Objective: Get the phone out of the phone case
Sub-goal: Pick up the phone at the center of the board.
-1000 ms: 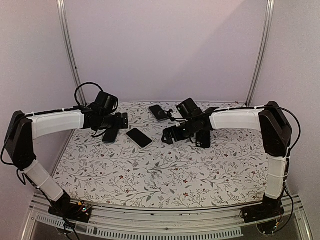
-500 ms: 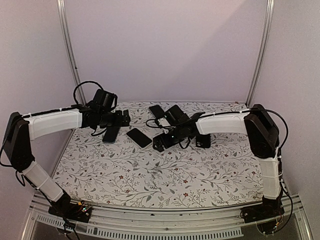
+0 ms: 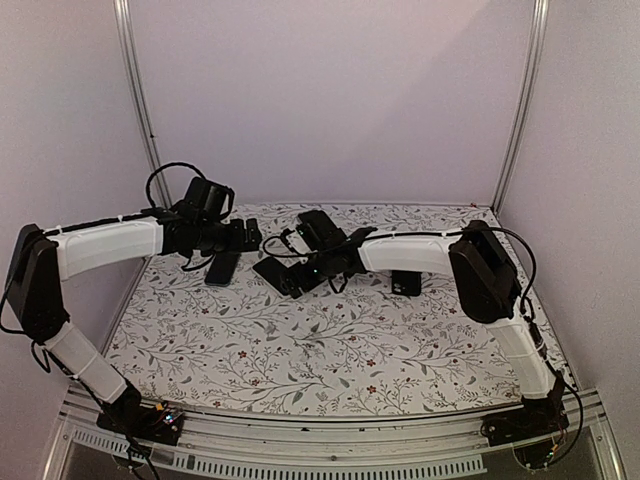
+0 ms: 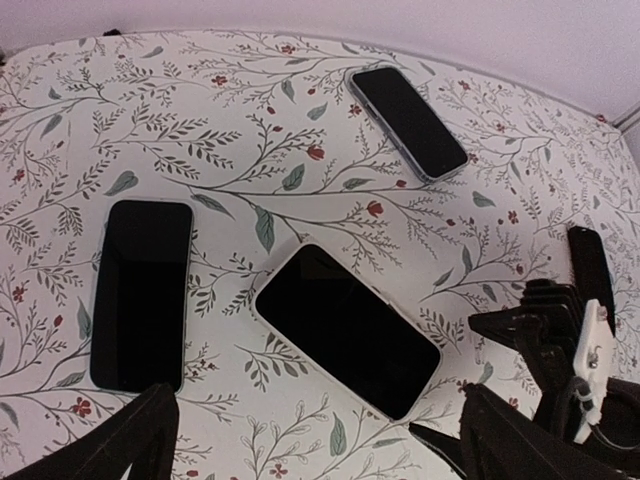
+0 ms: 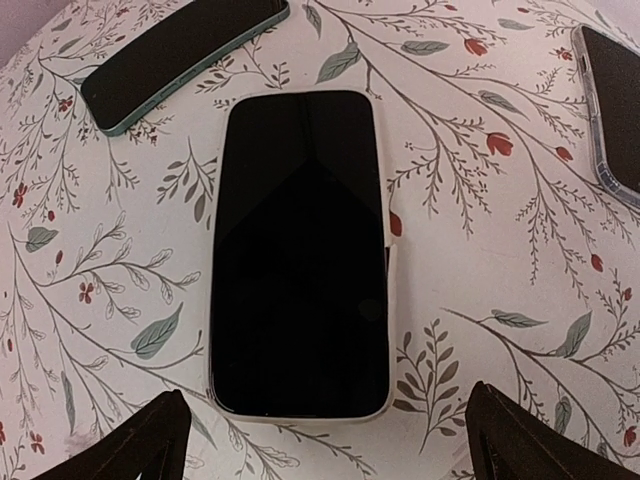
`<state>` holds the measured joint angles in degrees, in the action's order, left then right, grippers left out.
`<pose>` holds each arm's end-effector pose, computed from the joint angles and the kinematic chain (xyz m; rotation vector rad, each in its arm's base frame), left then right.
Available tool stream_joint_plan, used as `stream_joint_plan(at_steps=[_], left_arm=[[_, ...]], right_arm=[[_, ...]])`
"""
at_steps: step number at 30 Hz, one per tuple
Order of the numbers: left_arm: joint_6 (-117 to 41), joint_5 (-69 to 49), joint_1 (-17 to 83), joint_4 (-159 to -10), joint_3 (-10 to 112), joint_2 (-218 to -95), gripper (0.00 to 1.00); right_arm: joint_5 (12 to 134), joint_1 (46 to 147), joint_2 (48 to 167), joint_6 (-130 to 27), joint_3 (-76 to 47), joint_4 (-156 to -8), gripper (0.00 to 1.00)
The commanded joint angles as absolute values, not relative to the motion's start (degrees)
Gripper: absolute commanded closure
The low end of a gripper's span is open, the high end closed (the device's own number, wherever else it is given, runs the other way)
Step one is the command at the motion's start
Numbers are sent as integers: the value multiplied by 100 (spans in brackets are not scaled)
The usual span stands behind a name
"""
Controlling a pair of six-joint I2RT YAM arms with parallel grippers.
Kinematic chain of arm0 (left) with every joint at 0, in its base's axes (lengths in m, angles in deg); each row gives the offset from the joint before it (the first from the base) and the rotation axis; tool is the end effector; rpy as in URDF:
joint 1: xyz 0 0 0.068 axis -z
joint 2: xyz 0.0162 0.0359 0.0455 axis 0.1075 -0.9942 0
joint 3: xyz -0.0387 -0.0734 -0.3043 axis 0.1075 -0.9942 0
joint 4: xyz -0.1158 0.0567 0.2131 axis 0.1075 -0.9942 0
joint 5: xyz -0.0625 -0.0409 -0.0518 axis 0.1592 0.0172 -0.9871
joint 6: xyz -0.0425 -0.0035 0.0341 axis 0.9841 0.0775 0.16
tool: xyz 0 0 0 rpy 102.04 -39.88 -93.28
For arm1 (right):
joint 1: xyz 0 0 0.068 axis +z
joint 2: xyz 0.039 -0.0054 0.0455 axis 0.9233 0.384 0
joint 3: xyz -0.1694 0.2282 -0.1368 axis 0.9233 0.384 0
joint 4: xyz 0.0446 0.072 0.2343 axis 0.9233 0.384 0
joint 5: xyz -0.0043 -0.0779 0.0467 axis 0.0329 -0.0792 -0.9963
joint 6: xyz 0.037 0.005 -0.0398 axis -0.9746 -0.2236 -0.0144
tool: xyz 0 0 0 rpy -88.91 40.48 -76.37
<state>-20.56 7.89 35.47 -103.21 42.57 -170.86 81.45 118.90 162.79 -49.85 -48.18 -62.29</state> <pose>0.2940 -0.1580 0.3008 -0.0726 2.3175 -0.3275 0.3438 0.4310 0.1917 -0.9519 2.2507 0.4306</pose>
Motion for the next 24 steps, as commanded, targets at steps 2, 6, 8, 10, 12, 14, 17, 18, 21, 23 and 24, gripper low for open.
stream_joint_plan(at_steps=[2,6,8,10,12,14,17,18,21,23,24], left_arm=[[-1846,602,3305,-10214,4209,-16811,1],[-1723,331,3129,-10136,4064,-16710,1],[-1663,246,3066,-10096,3983,-16675,1],[-1594,141,3016,-10032,3900,-16647,1],[-1562,50,2979,-9994,3843,-16634,1],[-1518,-43,2932,-9958,3798,-16633,1],[-1468,-120,2883,-9903,3752,-16644,1],[-1451,-182,2870,-9891,3748,-16650,1],[-1398,-364,2815,-9839,3718,-16680,1],[-1377,-493,2777,-9796,3696,-16723,1],[-1359,-555,2757,-9776,3682,-16750,1]], right_arm=[[8491,11985,16712,-4661,-5391,-6174,1],[8635,12079,16955,-4533,-5687,-6067,1],[8673,12107,17100,-4528,-5825,-5998,1],[8672,12133,17205,-4528,-5888,-5974,1],[8653,12158,17293,-4528,-5936,-5979,1],[8645,12171,17359,-4528,-5972,-5978,1],[8655,12189,17466,-4323,-6017,-5915,1],[8677,12197,17513,-4305,-6019,-5899,1],[8805,12212,17636,-4256,-6108,-5700,1],[8851,12213,17731,-4255,-6108,-5591,1],[8863,12212,17750,-4262,-6108,-5543,1]])
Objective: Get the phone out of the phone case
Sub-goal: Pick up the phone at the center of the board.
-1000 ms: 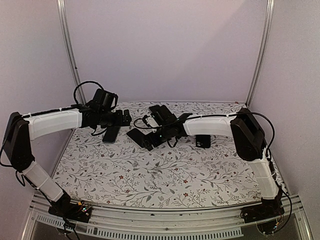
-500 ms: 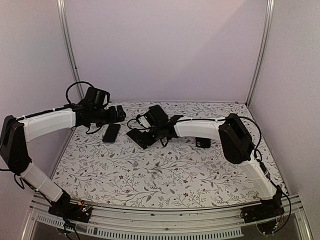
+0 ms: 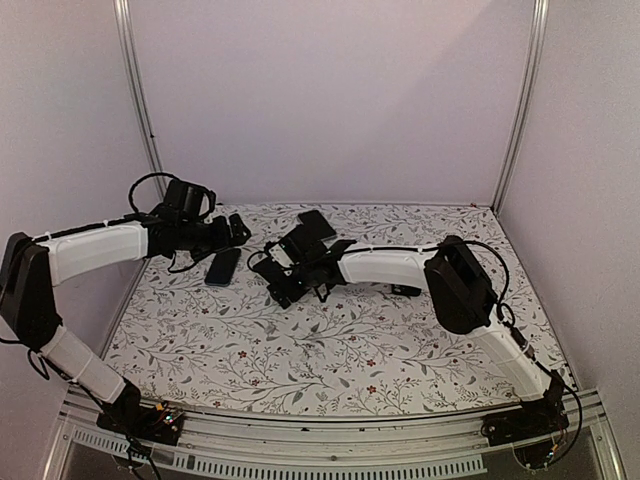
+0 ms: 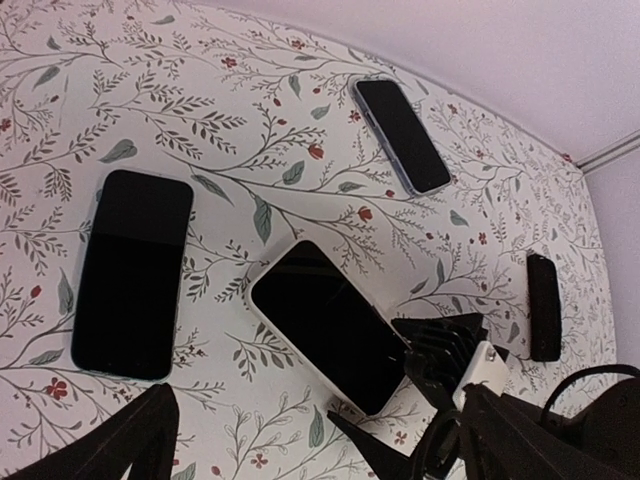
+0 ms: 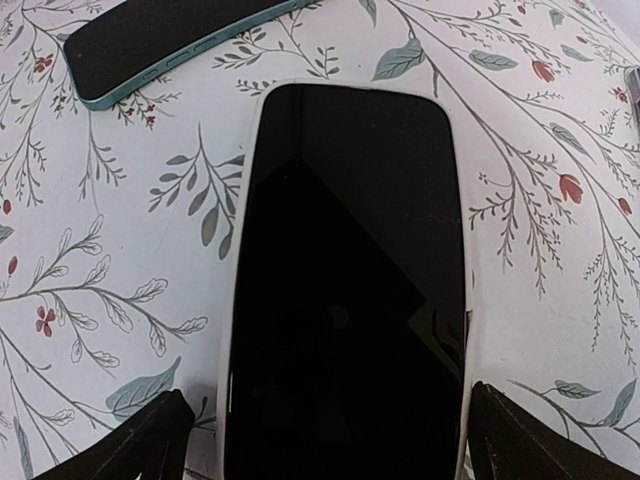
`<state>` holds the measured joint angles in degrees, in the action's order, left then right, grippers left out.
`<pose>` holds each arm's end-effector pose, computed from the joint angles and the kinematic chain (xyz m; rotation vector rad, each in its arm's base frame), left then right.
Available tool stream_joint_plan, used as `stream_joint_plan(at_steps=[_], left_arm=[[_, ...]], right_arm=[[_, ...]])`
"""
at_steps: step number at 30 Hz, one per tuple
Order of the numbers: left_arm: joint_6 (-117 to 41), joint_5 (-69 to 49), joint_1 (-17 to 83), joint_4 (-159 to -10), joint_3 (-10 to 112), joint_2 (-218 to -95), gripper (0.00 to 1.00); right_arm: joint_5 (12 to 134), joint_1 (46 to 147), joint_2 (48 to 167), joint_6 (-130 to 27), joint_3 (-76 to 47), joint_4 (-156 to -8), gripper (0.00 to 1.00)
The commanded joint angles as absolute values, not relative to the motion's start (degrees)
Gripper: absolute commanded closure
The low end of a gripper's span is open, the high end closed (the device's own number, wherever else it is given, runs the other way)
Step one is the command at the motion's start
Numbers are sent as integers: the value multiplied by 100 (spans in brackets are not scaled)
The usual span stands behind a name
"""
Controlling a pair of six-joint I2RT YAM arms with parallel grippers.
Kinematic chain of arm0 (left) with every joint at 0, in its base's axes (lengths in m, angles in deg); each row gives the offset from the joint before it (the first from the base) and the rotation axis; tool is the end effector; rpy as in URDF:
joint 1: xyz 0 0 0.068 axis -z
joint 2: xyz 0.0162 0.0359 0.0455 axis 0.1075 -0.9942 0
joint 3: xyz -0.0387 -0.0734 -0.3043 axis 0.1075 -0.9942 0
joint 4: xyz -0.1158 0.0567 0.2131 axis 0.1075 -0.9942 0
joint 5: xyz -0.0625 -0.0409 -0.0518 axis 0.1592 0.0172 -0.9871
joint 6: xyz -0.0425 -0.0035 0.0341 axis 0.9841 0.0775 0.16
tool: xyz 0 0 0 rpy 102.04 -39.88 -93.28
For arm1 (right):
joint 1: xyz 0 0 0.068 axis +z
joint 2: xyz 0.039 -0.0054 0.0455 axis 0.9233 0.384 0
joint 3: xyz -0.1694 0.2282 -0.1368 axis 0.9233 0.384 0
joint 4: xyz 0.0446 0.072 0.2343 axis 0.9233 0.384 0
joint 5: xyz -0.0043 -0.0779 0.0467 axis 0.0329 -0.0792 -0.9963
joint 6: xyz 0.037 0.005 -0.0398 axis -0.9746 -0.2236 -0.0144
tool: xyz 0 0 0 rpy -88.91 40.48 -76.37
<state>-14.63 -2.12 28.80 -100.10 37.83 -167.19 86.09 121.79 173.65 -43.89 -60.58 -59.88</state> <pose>0.2916 -0.1218 0.2982 -0.2384 2.3181 -0.5260 0.3450 0.4753 0.1511 -1.0835 2.1760 0.3080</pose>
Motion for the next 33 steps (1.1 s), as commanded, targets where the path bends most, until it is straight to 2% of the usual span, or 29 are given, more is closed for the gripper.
stream_joint_plan(at_steps=[1,13,18,25,33], left_arm=[[-1333,-619,2734,-9742,3665,-16763,1],[-1040,-1328,2520,-9444,3483,-17012,1],[-907,-1566,2485,-9283,3356,-17113,1],[-478,-2060,2472,-8847,3162,-17488,1],[368,-2662,2484,-7665,2730,-18193,1]], right_arm=[[8858,12209,17780,-4264,-6108,-5510,3],[8311,12214,17504,-4655,-5952,-5650,28],[8317,12208,17324,-4803,-5835,-5713,36],[8649,12210,17005,-5055,-5512,-5743,43],[8185,12192,16197,-5304,-4720,-6202,44]])
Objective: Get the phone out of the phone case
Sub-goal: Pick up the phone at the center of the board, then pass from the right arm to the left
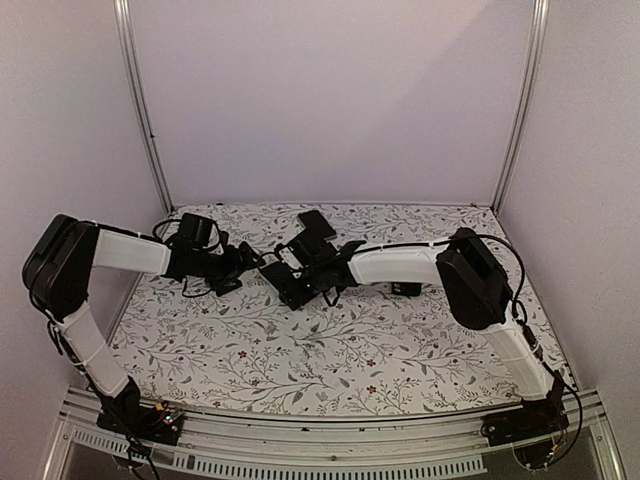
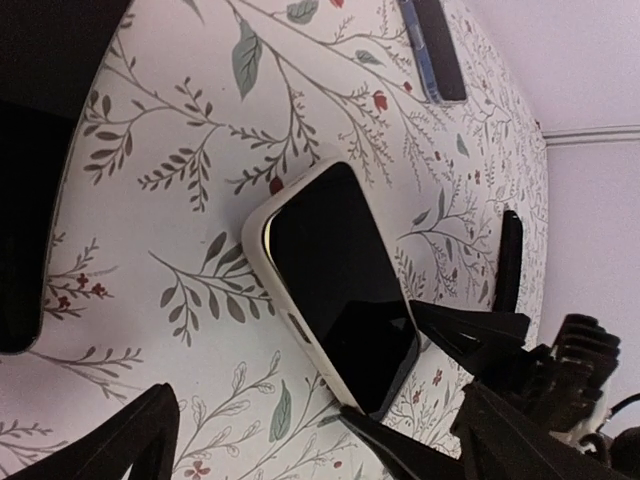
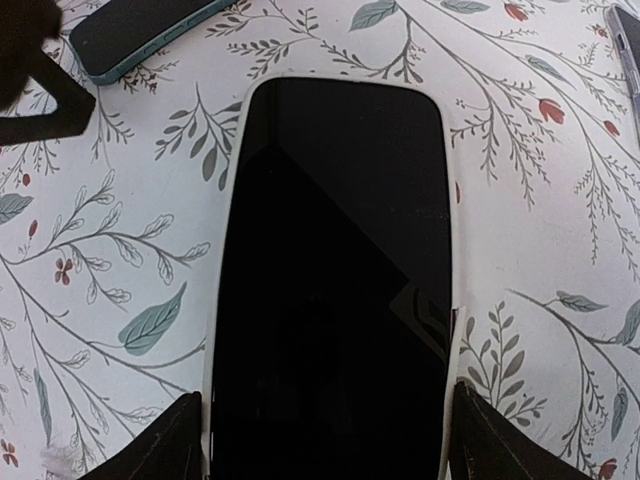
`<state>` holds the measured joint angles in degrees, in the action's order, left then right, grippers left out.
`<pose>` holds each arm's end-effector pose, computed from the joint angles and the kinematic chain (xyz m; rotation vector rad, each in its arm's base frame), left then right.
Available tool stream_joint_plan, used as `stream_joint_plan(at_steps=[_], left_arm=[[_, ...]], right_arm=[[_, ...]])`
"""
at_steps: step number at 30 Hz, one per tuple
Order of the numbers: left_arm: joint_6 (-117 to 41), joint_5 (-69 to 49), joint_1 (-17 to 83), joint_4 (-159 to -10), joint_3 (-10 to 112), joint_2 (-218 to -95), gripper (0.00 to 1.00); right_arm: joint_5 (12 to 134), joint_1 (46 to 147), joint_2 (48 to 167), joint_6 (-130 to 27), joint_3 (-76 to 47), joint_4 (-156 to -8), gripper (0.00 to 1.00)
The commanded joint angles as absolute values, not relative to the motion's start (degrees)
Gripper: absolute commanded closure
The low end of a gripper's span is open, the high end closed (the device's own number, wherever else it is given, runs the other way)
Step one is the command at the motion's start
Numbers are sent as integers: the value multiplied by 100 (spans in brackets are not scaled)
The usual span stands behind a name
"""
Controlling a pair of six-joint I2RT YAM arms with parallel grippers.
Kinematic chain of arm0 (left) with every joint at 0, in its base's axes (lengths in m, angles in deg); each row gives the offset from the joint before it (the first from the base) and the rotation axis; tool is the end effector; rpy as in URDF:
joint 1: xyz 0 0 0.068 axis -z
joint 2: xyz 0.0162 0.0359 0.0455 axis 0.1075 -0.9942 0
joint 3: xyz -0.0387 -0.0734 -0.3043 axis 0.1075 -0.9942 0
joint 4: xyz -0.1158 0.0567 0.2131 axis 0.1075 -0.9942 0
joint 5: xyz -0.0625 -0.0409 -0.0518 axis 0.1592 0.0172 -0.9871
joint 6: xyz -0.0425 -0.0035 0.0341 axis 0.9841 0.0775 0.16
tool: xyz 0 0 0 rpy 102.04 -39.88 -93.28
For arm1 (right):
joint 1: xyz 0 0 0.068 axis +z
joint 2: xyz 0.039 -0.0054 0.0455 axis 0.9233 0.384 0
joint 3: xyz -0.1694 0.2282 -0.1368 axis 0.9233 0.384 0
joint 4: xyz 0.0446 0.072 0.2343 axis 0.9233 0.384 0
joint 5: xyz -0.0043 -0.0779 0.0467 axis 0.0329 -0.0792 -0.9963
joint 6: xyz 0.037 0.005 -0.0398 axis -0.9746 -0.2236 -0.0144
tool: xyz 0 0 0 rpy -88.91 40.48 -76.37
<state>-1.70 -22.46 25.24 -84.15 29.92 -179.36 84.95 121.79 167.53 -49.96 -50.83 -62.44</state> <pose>0.3195 -0.1242 0.2145 -0.4269 2.4686 -0.9603 0.3304 0.4561 0.1616 -0.9890 2.2554 0.3672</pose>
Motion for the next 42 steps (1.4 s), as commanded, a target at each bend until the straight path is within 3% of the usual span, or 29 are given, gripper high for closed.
stream_joint_plan(at_steps=[1,7,15,25,29,39,42], left_arm=[[475,-2721,2486,-7531,2687,-18264,1],[930,-2886,2595,-7075,2775,-18752,5],[1495,-2912,2867,-6713,2844,-19262,24],[2247,-3034,3090,-6039,2716,-19564,40],[2413,-3105,3126,-5822,2694,-19690,51],[2446,-3216,3140,-5624,2693,-19751,100],[2386,-3234,3141,-5577,2701,-19692,100]], right_arm=[[8108,12177,16101,-5358,-4632,-6271,44],[7652,12126,15732,-5575,-4254,-6555,44],[7021,11926,15571,-5961,-3943,-6831,45],[6792,11820,15459,-6146,-3710,-7067,45],[6809,11812,15438,-6136,-3706,-7062,45],[6896,11810,15394,-6084,-3691,-7054,44],[6963,11812,15349,-6070,-3660,-7058,41]])
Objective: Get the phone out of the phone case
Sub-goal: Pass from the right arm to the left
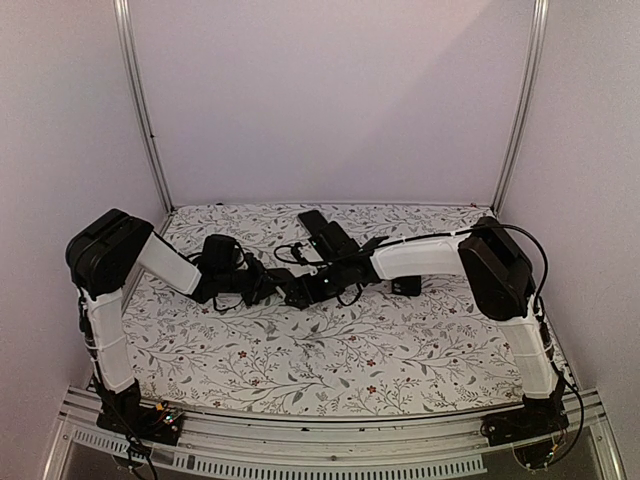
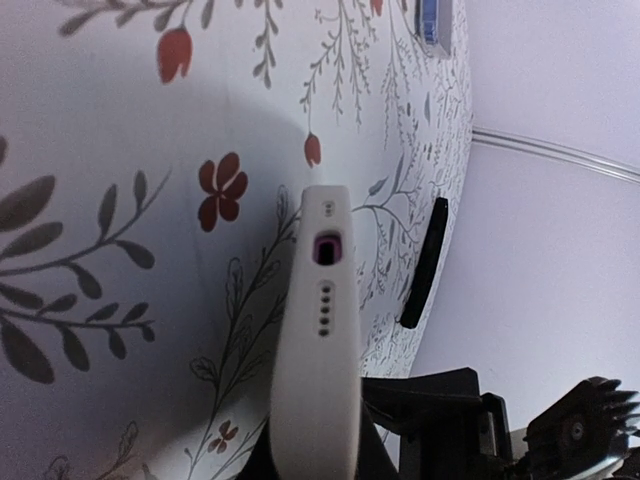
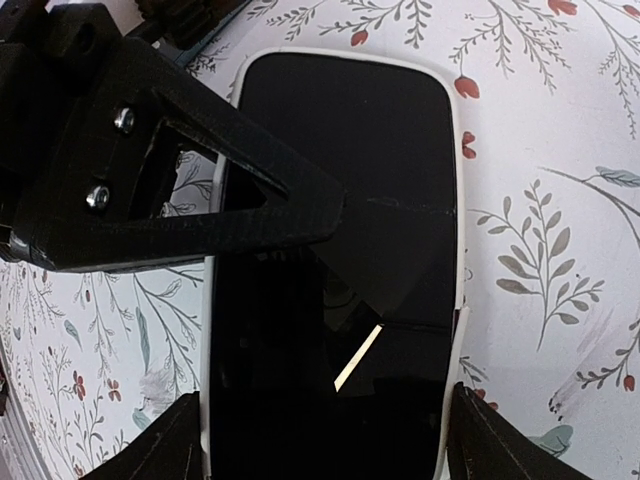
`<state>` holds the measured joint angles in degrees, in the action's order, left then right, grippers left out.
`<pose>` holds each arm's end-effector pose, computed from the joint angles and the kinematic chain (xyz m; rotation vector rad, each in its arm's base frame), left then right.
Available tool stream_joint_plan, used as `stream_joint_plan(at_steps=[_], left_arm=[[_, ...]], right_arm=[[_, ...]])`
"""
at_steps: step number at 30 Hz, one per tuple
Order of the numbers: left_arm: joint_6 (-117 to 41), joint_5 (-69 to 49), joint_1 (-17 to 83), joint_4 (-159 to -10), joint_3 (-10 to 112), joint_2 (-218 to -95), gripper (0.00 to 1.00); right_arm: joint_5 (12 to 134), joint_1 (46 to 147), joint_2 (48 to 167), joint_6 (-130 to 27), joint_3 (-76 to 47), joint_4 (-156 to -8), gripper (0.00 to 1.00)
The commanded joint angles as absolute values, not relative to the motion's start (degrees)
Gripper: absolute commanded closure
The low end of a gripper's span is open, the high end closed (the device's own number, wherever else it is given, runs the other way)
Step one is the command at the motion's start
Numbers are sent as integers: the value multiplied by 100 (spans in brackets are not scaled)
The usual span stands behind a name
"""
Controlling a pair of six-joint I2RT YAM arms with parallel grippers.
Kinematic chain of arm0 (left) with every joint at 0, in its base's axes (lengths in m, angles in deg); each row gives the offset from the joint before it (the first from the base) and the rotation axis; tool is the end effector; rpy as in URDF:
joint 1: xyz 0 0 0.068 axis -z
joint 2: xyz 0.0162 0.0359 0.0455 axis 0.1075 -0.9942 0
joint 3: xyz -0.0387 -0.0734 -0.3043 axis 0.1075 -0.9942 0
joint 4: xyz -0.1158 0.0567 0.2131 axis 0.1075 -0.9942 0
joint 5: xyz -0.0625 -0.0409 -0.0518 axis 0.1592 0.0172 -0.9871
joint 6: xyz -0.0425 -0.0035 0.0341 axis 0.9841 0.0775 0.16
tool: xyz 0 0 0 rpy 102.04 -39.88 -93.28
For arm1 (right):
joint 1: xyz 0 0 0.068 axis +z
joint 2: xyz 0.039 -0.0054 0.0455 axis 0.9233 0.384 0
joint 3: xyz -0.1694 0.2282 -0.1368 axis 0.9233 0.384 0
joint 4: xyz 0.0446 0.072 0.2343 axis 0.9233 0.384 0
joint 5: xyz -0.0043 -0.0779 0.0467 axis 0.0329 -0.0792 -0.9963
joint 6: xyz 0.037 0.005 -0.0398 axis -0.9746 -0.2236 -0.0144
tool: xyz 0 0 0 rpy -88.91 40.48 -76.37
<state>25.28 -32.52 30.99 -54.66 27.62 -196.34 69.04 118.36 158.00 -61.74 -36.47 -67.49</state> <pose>0.3424 -0.1790 0.1456 -0.7182 2.4215 -1.4561 0.3232 0.4098 0.1801 -0.8345 2.4183 0.7419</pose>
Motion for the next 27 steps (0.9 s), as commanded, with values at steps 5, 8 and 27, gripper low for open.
stream_joint_plan(at_steps=[5,8,27], left_arm=[[2196,-3280,3142,-5482,2780,-19510,100],[2021,-3282,3140,-5497,2860,-19330,100],[959,-3051,2894,-5799,3043,-18337,100]], right_arm=[[7086,11797,15233,-6018,-3586,-7071,20],[7134,11769,15113,-6004,-3530,-7090,6],[7681,11561,13578,-6188,-2292,-7728,1]])
